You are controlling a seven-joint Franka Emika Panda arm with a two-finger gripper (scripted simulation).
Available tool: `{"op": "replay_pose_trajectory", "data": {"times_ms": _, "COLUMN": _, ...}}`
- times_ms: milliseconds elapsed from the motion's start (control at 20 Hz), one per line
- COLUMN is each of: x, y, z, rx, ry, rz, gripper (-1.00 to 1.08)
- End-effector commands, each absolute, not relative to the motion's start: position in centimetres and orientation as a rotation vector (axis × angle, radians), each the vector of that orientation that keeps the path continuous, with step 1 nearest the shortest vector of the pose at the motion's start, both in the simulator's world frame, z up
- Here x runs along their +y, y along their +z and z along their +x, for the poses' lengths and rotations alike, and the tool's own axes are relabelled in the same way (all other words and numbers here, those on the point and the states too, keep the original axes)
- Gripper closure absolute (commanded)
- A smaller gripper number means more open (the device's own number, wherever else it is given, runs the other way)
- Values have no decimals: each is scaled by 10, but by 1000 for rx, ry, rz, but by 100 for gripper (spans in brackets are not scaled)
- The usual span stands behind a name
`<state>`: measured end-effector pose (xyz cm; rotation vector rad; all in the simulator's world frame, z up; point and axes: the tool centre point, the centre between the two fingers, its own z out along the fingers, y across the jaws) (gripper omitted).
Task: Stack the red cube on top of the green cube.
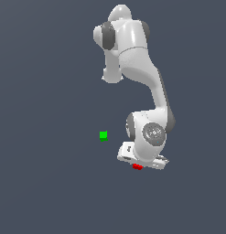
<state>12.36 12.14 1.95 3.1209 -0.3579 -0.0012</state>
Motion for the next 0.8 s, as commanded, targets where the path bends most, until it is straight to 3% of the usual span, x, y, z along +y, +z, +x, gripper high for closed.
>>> {"op": "replay_pose_trajectory", "data": {"times_ms": 0, "x": 121, "y": 20, "z": 124, "rx": -358, "ry": 0, "rz": 3121, "gripper": 108}}
{"op": "replay_pose_trajectory", "data": {"times_ms": 450, "x": 121, "y": 24, "z": 123, "rx": -358, "ry": -1, "rz": 3121, "gripper": 108}}
{"op": "replay_pose_trajectory", "data": {"times_ms": 750, "x": 121, "y": 52, "z": 123, "rx": -358, "ry": -1, "rz": 3121, "gripper": 108}}
